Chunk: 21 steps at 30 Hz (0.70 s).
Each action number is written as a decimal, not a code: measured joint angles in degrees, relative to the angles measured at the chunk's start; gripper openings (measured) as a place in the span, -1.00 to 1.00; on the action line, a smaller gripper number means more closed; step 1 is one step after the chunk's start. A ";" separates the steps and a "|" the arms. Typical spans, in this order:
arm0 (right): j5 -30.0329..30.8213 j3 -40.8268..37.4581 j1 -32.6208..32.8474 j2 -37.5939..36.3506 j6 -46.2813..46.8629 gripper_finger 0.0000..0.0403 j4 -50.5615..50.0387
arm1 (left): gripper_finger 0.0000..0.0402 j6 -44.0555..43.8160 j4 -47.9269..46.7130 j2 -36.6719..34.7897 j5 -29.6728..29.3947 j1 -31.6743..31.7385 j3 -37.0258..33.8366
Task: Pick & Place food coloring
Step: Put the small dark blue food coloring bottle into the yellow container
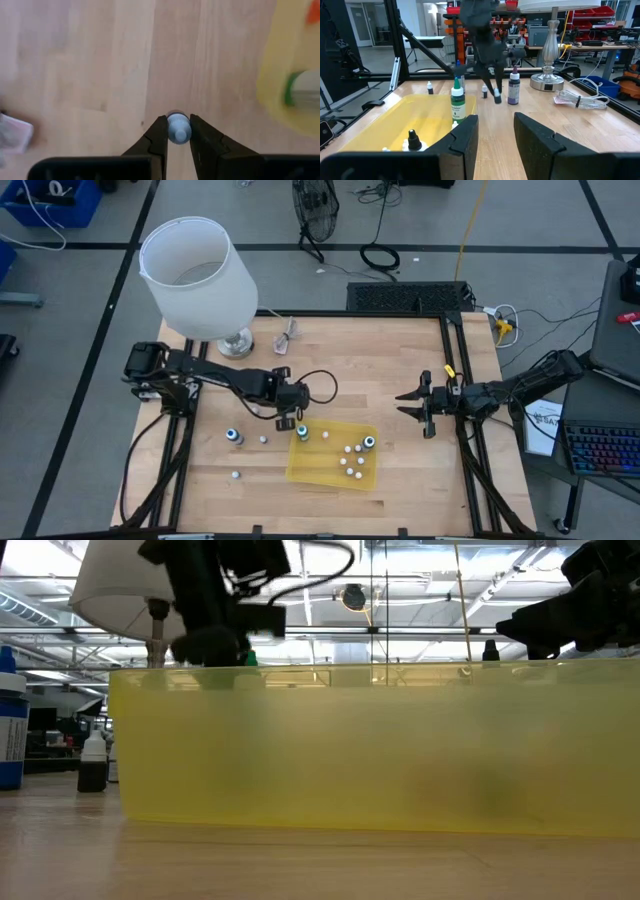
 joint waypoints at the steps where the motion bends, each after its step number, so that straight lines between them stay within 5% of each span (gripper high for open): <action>1: 0.00 0.00 0.00 0.00 0.00 -0.43 0.00 | -0.71 0.31 -1.05 0.00 -0.23 -0.34 1.40; 10: 0.00 0.00 0.00 0.02 -0.02 -0.43 -0.02 | -0.71 -0.82 -12.81 0.00 -3.19 -4.76 14.62; 21: 0.00 0.00 0.02 0.00 -0.02 -0.43 -0.02 | -0.71 -2.80 -12.20 4.07 -2.92 -10.05 29.20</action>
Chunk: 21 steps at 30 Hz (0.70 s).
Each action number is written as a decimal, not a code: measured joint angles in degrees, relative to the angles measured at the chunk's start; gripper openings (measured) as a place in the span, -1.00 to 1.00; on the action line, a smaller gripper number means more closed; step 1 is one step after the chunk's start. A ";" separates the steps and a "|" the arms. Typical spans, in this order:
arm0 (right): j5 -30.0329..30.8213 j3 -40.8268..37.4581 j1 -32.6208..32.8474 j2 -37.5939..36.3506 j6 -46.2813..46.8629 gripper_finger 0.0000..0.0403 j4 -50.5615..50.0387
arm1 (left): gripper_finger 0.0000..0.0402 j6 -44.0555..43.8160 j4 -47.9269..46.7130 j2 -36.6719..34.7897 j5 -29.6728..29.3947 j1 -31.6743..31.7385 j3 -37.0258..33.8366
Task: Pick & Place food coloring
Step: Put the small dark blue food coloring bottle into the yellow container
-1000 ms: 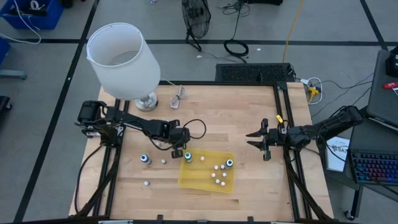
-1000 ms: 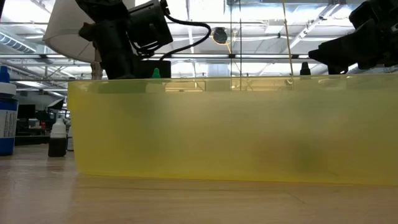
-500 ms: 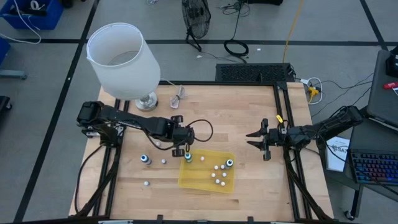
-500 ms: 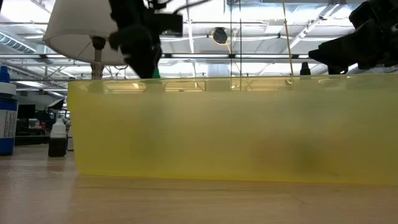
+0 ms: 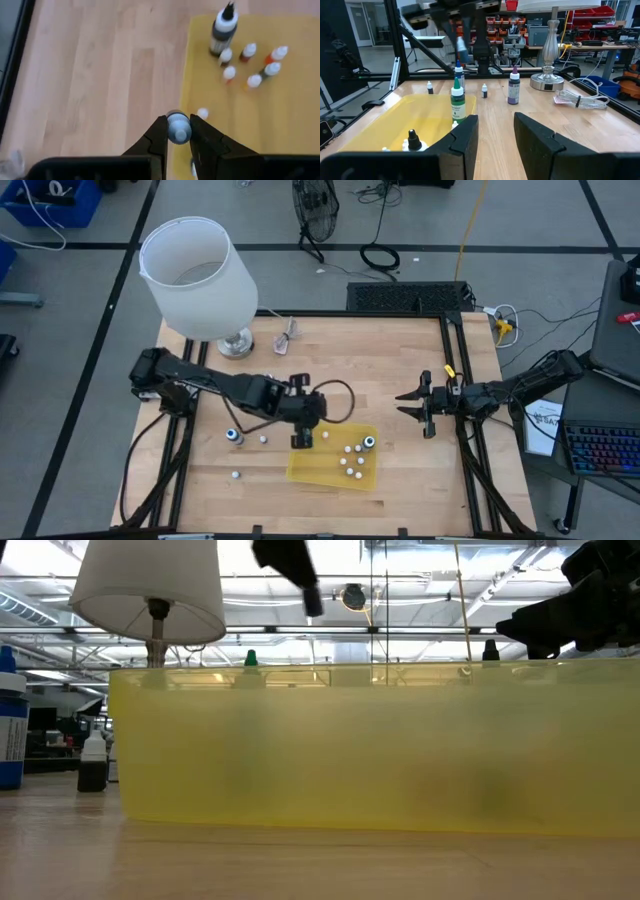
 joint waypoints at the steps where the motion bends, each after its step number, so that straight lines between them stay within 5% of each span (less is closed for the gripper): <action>1: 0.00 0.00 0.00 0.00 0.00 -0.43 0.00 | -0.71 0.21 -0.61 1.56 0.31 -0.33 1.92; 10: -0.02 0.00 -0.02 0.00 0.00 -0.43 0.02 | -0.71 7.34 -9.53 19.69 3.39 -3.76 20.91; 21: 0.00 0.00 -0.01 0.00 0.00 -0.43 0.02 | -0.71 5.81 -8.70 26.71 8.05 -3.12 21.67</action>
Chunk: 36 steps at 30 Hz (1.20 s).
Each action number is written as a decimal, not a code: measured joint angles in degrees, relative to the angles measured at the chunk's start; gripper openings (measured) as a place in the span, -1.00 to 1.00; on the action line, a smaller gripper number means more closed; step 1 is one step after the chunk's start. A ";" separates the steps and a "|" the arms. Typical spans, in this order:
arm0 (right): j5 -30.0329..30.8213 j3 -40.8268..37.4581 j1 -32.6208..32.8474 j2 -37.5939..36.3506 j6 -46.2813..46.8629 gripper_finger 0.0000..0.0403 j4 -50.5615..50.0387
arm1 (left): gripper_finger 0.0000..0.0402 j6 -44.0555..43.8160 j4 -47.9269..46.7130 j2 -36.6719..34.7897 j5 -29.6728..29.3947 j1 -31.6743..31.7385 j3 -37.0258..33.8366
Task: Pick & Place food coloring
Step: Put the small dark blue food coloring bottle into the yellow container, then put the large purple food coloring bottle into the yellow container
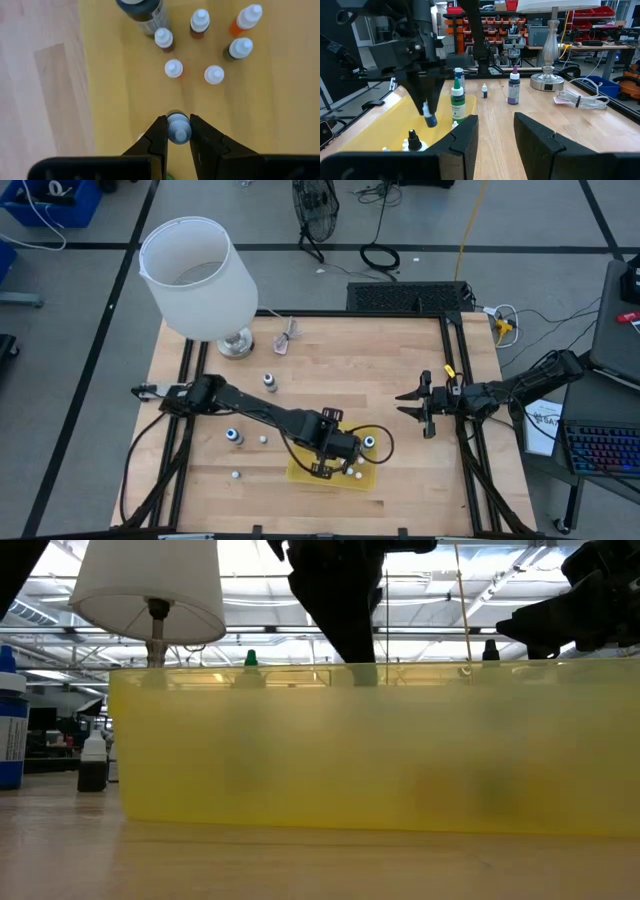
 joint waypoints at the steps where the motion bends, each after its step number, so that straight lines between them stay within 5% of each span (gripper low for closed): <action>1: 0.00 -0.02 0.01 0.01 0.00 -0.43 0.00 | -0.71 -0.02 0.85 0.02 0.03 0.00 -0.46; 26: 0.00 0.00 0.01 0.01 0.00 -0.43 0.00 | -0.71 -5.02 15.99 -0.11 6.39 1.37 -14.49; 36: 0.00 -0.01 0.00 0.01 0.00 -0.43 -0.01 | -0.07 -5.86 15.77 -0.01 6.34 1.36 -14.66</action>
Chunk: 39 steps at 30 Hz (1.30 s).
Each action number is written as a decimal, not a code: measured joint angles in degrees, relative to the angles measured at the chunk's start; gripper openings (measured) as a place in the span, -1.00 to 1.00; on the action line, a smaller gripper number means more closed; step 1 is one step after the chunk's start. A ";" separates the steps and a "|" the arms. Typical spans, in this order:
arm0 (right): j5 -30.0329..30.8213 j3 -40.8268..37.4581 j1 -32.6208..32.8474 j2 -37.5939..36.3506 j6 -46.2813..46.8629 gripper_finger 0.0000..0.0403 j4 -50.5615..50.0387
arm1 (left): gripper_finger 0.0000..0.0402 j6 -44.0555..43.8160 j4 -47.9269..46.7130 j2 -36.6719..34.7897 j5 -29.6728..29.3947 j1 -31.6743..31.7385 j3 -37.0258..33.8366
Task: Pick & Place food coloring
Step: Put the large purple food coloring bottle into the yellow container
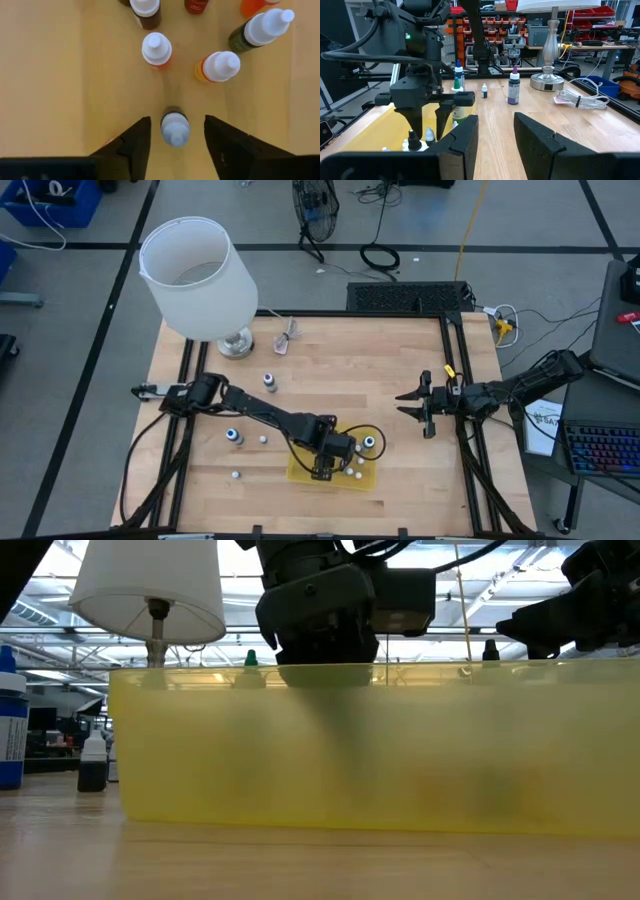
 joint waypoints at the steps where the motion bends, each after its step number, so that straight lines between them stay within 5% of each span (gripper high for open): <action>1: 0.00 -0.01 0.01 -0.01 0.00 -0.43 0.01 | -0.04 -0.04 -0.01 -0.15 0.00 0.00 0.00; 9: 0.00 0.00 0.01 0.00 0.00 -0.43 0.01 | 0.02 0.09 -4.95 -0.34 -0.02 0.12 6.28; 16: 0.00 -0.01 0.01 0.01 0.00 -0.43 0.01 | -0.05 2.81 -28.91 -1.33 -2.01 1.47 20.40; 20: -0.01 -0.01 0.00 0.01 0.00 -0.43 0.01 | -0.11 1.70 -34.14 -6.67 -7.92 3.00 20.68; 24: 0.00 0.01 0.01 0.01 0.00 -0.43 0.05 | -0.18 -1.79 -35.12 -15.59 -11.24 5.54 14.71; 31: 0.00 0.00 0.00 -0.01 0.00 -0.43 0.01 | -0.24 -15.81 -31.22 -33.64 -16.33 12.49 -7.15; 39: -0.02 0.00 0.00 0.01 0.00 -0.43 0.01 | -0.03 -24.58 -27.10 -41.39 -9.59 23.42 -24.55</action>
